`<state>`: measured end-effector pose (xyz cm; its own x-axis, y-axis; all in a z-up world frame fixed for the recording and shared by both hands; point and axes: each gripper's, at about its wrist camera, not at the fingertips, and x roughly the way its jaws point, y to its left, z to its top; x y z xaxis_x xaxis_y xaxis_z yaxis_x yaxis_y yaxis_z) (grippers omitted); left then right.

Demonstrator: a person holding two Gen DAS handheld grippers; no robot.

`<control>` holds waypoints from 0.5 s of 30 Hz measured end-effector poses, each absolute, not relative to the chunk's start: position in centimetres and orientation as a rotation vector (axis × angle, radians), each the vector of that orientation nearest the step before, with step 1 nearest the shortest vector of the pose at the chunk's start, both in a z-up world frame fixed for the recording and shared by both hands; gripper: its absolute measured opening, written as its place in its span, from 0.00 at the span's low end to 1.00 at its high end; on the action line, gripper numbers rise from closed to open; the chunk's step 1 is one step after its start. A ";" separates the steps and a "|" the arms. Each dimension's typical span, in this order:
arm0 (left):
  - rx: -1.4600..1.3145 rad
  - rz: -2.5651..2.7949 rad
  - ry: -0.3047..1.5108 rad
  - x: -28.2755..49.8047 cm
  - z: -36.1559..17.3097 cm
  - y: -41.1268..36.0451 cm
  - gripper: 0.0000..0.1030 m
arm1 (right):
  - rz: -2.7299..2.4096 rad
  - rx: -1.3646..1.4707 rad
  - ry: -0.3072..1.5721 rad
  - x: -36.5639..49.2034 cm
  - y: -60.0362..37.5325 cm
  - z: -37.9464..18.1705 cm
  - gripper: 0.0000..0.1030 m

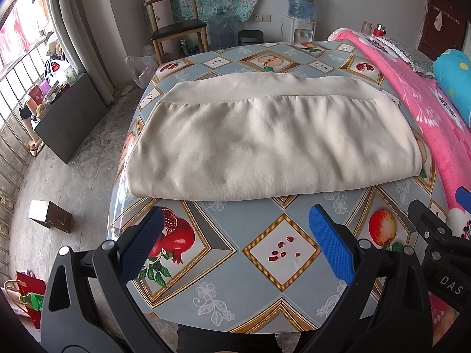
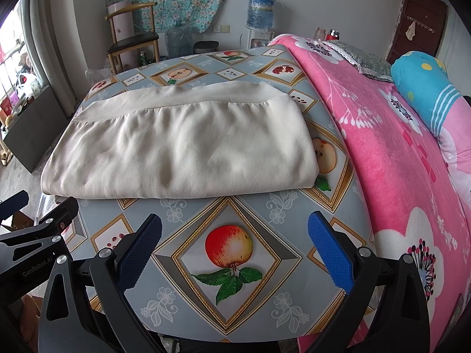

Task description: Fold large clothes

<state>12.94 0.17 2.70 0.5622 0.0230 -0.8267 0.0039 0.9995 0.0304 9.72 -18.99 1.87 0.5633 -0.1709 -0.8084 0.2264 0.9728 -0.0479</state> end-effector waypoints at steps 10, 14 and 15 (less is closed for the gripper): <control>0.030 0.011 0.974 13.0 2.6 0.3 0.92 | -0.234 0.064 0.945 9.7 -19.0 1.9 0.94; 0.030 0.011 0.973 13.0 2.6 0.2 0.92 | -0.235 0.062 0.944 9.6 -19.1 1.9 0.94; 0.030 0.011 0.973 13.0 2.7 0.2 0.92 | -0.234 0.063 0.944 9.7 -19.0 1.9 0.94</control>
<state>12.97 0.21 2.66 0.5628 0.0233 -0.8263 0.0039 0.9995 0.0309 9.68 -18.95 1.85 0.5635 -0.1708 -0.8082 0.2260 0.9729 -0.0481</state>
